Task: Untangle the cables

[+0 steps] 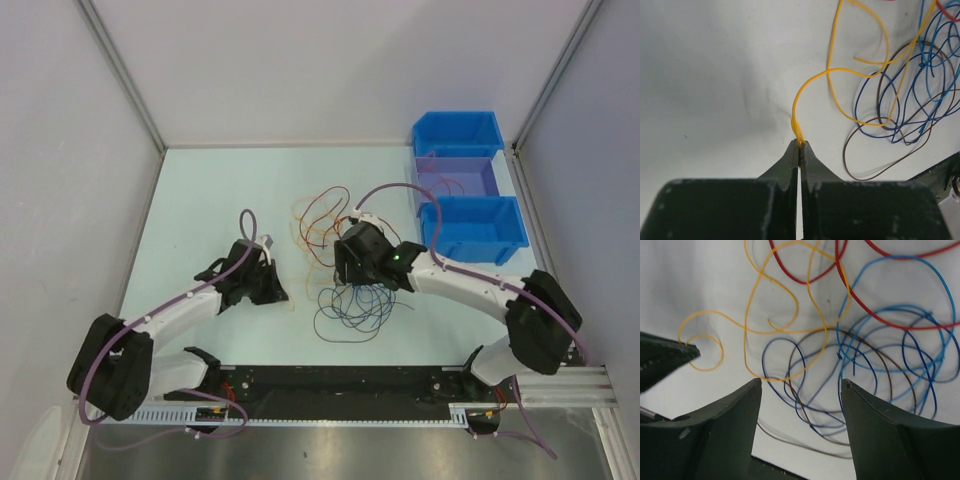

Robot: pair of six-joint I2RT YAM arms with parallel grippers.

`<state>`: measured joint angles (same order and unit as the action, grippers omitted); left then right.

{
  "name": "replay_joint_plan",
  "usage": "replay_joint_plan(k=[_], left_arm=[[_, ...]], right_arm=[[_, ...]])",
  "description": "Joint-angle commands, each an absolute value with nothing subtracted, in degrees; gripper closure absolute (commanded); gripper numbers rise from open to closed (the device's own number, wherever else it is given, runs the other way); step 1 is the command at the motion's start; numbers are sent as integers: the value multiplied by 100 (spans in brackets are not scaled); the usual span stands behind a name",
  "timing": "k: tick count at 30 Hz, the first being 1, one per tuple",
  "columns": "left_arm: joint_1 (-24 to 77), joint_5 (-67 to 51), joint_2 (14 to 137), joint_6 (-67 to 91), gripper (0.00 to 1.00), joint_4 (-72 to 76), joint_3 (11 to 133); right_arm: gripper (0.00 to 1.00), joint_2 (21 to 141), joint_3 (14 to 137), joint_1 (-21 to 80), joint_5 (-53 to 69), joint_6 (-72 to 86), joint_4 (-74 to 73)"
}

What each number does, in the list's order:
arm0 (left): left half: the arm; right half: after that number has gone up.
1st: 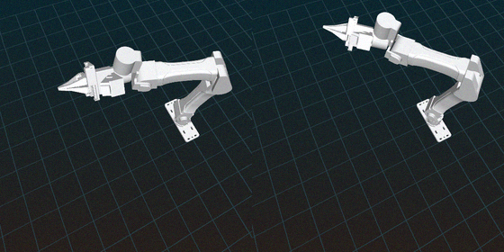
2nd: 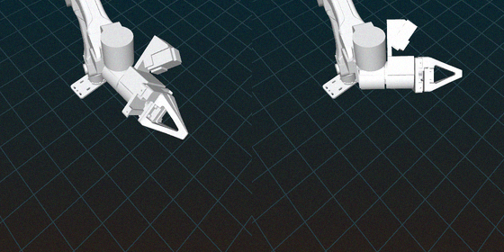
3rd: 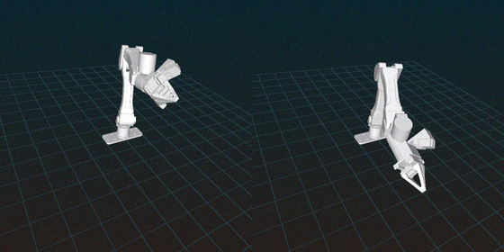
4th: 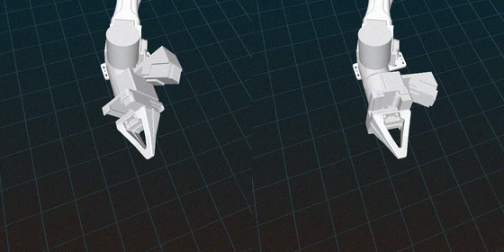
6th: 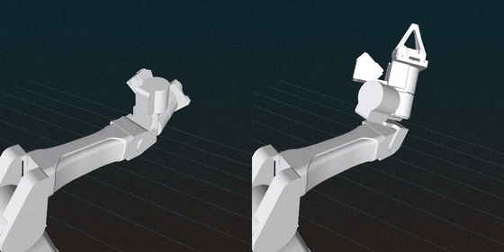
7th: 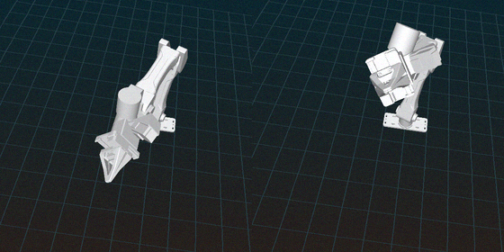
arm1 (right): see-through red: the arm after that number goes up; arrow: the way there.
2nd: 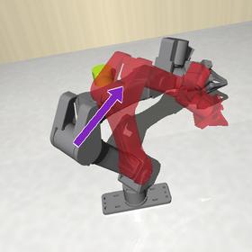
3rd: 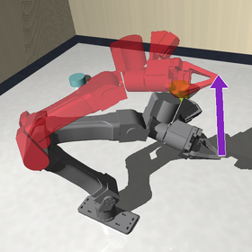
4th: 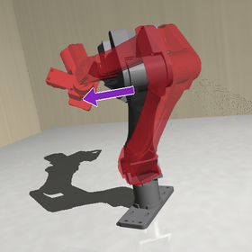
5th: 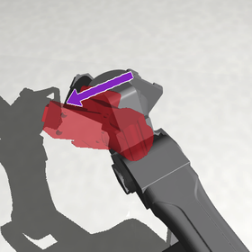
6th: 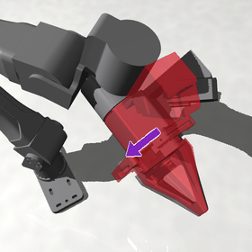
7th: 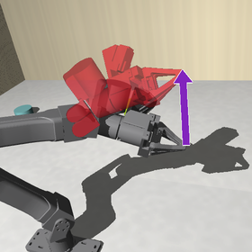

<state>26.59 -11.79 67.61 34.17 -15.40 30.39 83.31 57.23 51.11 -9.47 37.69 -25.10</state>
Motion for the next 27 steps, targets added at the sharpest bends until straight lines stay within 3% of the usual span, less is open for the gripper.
replay_joint_plan(k=[1, 27], left_arm=[[2637, -1406, 6908, 3533, 100, -1125, 2927], [2637, -1582, 7400, 3463, 100, -888, 2848]], right_arm=[[29, 8929, 6406, 5045, -967, 3543, -2013], [30, 11197, 8103, 4825, -1151, 3656, -3041]])
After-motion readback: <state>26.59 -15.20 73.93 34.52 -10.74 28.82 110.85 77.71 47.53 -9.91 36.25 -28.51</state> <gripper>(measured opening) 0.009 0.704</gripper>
